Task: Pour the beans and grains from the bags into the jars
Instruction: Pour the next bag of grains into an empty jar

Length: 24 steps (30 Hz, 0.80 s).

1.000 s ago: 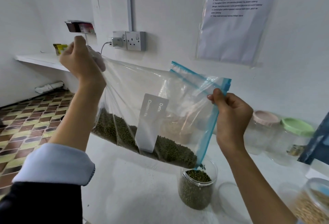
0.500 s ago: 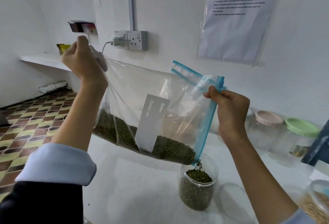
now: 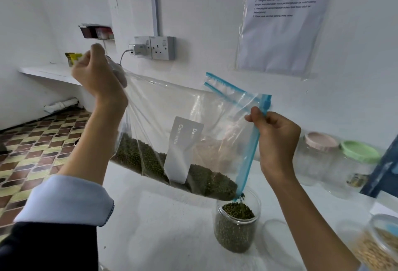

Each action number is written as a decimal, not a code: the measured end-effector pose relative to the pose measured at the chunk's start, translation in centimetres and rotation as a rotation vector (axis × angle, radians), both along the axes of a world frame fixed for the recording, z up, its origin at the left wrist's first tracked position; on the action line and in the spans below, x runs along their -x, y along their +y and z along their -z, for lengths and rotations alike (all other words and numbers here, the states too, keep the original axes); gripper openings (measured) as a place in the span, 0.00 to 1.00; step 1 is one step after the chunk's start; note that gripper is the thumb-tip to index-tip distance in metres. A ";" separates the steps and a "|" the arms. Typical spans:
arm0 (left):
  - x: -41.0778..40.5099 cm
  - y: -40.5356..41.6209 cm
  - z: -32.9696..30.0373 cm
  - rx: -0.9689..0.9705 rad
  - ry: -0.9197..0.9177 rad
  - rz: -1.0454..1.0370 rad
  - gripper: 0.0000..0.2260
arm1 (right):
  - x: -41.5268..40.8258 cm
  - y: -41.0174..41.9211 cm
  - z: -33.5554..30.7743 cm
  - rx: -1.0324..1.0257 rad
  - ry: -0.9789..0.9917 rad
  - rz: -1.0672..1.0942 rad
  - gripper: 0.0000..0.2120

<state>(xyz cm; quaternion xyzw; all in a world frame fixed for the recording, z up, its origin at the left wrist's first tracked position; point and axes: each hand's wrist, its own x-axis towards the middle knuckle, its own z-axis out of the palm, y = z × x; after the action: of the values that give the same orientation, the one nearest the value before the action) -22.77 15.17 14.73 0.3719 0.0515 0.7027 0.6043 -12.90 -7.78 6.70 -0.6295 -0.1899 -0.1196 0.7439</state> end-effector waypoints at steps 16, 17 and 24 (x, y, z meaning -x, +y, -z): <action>0.1 1.1 -1.2 -0.147 0.012 -0.154 0.16 | 0.3 0.5 0.2 -0.071 0.031 -0.025 0.08; 0.0 1.3 -1.1 -0.152 0.015 -0.163 0.16 | 0.2 0.5 0.2 -0.079 0.029 -0.015 0.08; -0.1 1.7 -0.9 -0.190 0.021 -0.180 0.16 | -0.4 0.7 -0.1 -0.042 0.029 -0.024 0.08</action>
<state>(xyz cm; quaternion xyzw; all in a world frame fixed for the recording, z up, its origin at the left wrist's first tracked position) -22.63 16.91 15.66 0.4287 0.0243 0.7519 0.5002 -12.47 -7.10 6.82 -0.6129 -0.1842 -0.1054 0.7612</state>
